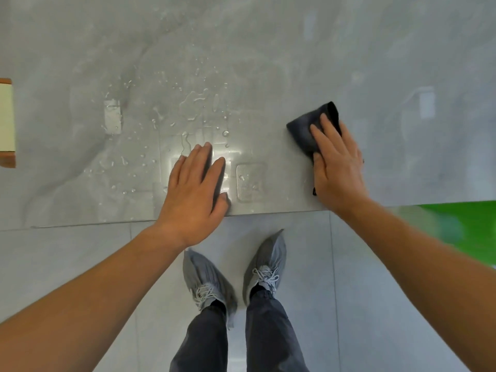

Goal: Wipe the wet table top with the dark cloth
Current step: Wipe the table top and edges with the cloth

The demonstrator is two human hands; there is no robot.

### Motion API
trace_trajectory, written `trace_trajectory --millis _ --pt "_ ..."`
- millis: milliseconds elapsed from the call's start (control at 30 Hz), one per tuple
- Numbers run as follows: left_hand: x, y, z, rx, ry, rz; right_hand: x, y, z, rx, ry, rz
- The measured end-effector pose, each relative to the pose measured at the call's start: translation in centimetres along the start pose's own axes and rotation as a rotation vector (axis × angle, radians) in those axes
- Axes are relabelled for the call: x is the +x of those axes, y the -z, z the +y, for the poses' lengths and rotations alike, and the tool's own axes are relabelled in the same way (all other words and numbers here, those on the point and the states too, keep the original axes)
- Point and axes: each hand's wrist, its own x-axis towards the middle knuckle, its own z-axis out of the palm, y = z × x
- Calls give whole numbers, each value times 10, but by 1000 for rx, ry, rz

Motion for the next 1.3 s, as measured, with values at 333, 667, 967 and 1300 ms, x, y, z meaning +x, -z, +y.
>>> trace_trajectory --millis 333,667,967,1300 --pt "-14 -5 -17 -2 -26 14 -64 -75 -78 -199 36 6" --pt "-14 3 -46 33 94 56 -26 -81 -87 -237 -28 94" --pt "-14 5 -59 -7 70 85 -48 -85 -88 -359 376 -73" --pt "4 25 -75 6 58 68 -40 -98 -118 -287 186 -41"
